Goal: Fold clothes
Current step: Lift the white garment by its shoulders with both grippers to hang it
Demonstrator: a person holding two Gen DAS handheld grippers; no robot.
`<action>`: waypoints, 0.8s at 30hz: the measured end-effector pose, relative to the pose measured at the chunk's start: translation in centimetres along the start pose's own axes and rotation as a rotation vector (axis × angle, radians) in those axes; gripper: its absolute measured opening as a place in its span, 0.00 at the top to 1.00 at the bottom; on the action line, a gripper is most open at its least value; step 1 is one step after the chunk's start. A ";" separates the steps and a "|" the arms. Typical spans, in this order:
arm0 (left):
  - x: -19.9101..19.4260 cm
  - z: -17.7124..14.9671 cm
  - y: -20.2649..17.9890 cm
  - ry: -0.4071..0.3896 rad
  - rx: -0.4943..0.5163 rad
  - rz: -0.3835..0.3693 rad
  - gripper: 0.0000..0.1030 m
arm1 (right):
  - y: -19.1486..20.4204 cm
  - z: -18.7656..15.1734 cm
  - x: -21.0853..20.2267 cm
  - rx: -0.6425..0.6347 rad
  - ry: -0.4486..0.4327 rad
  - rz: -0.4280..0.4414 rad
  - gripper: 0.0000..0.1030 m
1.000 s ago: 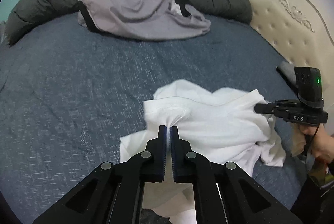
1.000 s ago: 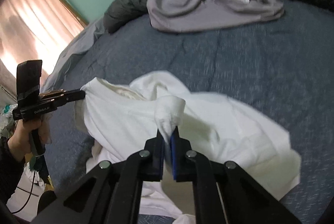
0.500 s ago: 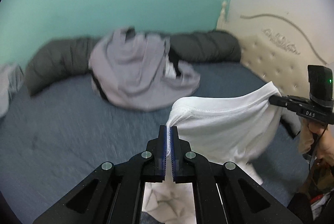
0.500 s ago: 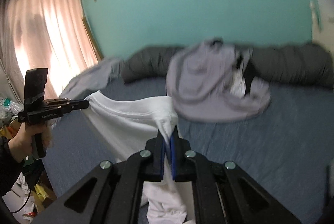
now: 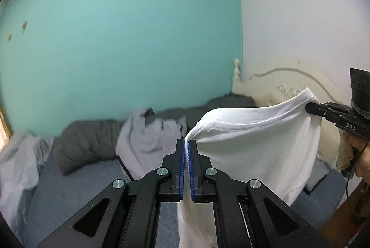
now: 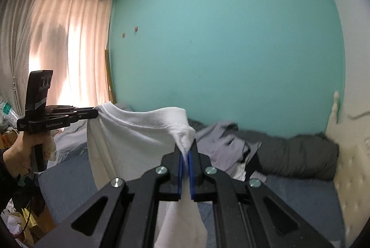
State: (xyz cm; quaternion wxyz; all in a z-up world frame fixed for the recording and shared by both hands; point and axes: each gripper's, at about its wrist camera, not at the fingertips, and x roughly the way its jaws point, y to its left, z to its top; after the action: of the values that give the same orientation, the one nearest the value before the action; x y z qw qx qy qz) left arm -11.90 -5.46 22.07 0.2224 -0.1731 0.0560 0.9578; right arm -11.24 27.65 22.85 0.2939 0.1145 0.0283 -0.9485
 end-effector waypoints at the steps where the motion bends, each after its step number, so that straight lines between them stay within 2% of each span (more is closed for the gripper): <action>1: -0.9 1.0 -0.2 -0.012 0.002 0.004 0.97 | 0.3 1.1 -0.7 -0.009 -0.010 -0.006 0.96; 6: -5.8 5.4 -1.1 -0.066 0.011 0.023 0.97 | 1.5 5.5 -3.9 -0.047 -0.054 -0.022 0.96; 11: -9.0 7.7 -1.9 -0.103 0.018 0.035 0.97 | 2.5 8.0 -6.1 -0.077 -0.076 -0.038 0.96; 17: -12.8 9.1 -2.9 -0.143 0.036 0.045 0.97 | 3.8 9.2 -8.7 -0.095 -0.099 -0.038 0.96; 24: -16.4 9.1 -3.9 -0.166 0.043 0.056 0.97 | 5.4 9.2 -10.8 -0.107 -0.117 -0.022 0.96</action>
State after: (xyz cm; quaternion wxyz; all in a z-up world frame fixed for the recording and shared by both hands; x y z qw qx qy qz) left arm 0.89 -6.97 36.31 0.2030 -0.0864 0.0629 0.9733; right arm -1.35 28.03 34.39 0.2904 0.0428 0.0629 -0.9539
